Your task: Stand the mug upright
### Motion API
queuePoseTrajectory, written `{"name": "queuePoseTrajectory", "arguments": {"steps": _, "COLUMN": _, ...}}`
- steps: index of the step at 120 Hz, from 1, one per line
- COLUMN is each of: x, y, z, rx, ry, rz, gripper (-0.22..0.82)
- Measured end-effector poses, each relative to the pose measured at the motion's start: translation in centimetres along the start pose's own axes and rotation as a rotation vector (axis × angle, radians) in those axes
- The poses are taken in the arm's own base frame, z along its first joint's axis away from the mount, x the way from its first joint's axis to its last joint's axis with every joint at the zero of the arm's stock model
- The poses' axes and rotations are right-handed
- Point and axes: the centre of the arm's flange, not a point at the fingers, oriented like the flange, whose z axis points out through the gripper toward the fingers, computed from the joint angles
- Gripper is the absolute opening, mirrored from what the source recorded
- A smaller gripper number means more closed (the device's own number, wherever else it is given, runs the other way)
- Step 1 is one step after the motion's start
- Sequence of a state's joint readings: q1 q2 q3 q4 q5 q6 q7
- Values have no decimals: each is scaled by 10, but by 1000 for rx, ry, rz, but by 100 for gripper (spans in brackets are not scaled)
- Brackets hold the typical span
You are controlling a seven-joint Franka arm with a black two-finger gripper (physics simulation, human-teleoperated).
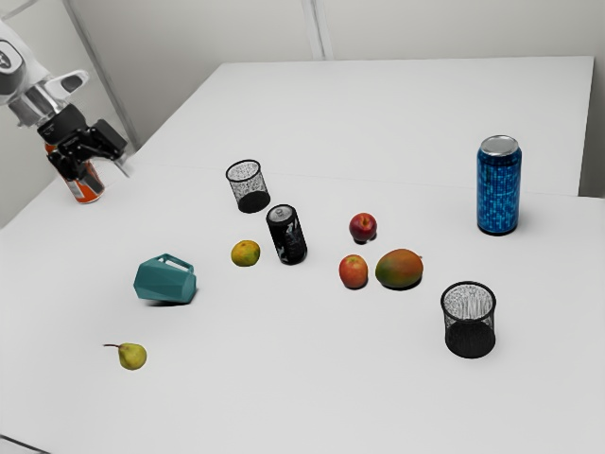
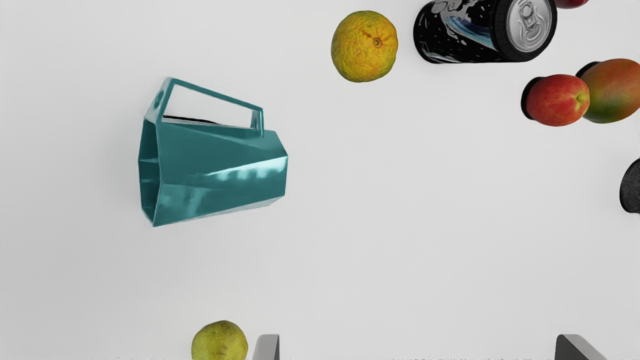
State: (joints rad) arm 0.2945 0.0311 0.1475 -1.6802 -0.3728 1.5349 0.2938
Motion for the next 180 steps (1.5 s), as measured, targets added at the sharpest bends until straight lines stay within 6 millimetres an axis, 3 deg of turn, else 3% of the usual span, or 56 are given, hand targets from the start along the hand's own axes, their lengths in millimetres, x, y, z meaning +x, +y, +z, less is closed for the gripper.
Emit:
{"name": "queuePoseTrajectory", "arguments": {"steps": 8, "x": -2, "y": -33, "z": 3, "rx": -46, "ry": -2, "rz": -23, "gripper": 60}}
{"name": "queuePoseTrajectory", "arguments": {"steps": 21, "x": 5, "y": -79, "z": 25, "rx": -126, "ry": -22, "rz": -38, "gripper": 60}}
{"name": "queuePoseTrajectory", "arguments": {"steps": 50, "x": 23, "y": -139, "z": 89, "rx": -266, "ry": -58, "rz": -10, "gripper": 60}}
{"name": "queuePoseTrajectory", "arguments": {"steps": 61, "x": 18, "y": -154, "z": 118, "rx": -316, "ry": -69, "rz": -8, "gripper": 60}}
{"name": "queuePoseTrajectory", "arguments": {"steps": 106, "x": 30, "y": -181, "z": 189, "rx": -415, "ry": -29, "rz": 20, "gripper": 60}}
{"name": "queuePoseTrajectory", "arguments": {"steps": 141, "x": 25, "y": -172, "z": 225, "rx": -528, "ry": -6, "rz": 22, "gripper": 60}}
{"name": "queuePoseTrajectory", "arguments": {"steps": 144, "x": 24, "y": -171, "z": 227, "rx": -534, "ry": -8, "rz": 23, "gripper": 57}}
{"name": "queuePoseTrajectory", "arguments": {"steps": 164, "x": 25, "y": -167, "z": 224, "rx": -547, "ry": 6, "rz": 50, "gripper": 14}}
{"name": "queuePoseTrajectory", "arguments": {"steps": 180, "x": 26, "y": -157, "z": 216, "rx": -545, "ry": 15, "rz": 83, "gripper": -4}}
